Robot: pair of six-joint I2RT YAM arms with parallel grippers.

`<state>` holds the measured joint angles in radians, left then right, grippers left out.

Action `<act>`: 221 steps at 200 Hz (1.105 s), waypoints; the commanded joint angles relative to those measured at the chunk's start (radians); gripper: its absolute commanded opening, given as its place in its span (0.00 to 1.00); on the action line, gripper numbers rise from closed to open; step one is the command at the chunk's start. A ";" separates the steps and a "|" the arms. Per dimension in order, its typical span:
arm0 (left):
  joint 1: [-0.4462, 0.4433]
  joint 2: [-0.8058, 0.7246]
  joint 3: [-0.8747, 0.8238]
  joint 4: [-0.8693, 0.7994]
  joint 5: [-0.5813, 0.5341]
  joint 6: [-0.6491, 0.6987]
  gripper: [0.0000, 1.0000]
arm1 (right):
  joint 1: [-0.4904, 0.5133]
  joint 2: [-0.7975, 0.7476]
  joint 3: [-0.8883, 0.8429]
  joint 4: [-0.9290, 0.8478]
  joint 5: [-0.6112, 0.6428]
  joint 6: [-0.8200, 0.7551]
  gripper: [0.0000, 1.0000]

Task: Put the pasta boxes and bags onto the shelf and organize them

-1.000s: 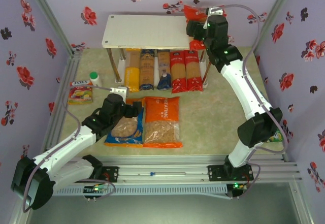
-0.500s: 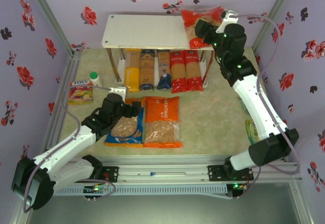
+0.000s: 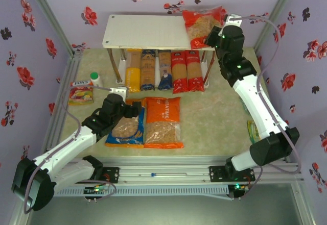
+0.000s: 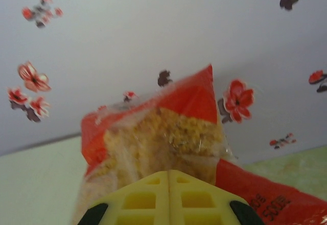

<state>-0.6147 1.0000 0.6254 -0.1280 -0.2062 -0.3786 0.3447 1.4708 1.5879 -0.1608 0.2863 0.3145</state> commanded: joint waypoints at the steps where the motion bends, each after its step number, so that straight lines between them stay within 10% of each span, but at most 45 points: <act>1: 0.009 -0.010 -0.014 0.001 -0.004 0.011 0.90 | -0.005 0.016 -0.029 -0.057 0.012 0.002 0.05; 69: 0.010 -0.012 -0.063 -0.045 -0.047 -0.039 0.89 | -0.006 0.065 0.001 -0.141 -0.072 0.016 0.08; 101: 0.009 -0.039 -0.093 -0.079 -0.077 -0.065 0.89 | -0.005 -0.071 -0.084 0.005 -0.069 -0.024 0.46; 133: -0.002 -0.048 -0.115 -0.094 -0.088 -0.082 0.90 | -0.003 -0.279 -0.161 0.004 -0.094 -0.052 0.63; 221: -0.110 0.068 -0.109 -0.196 -0.229 -0.214 0.93 | 0.144 -0.571 -0.525 -0.053 -0.150 0.055 0.66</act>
<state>-0.6849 1.0130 0.5198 -0.2741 -0.3717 -0.5194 0.4320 0.8833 1.1687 -0.1886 0.1528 0.3229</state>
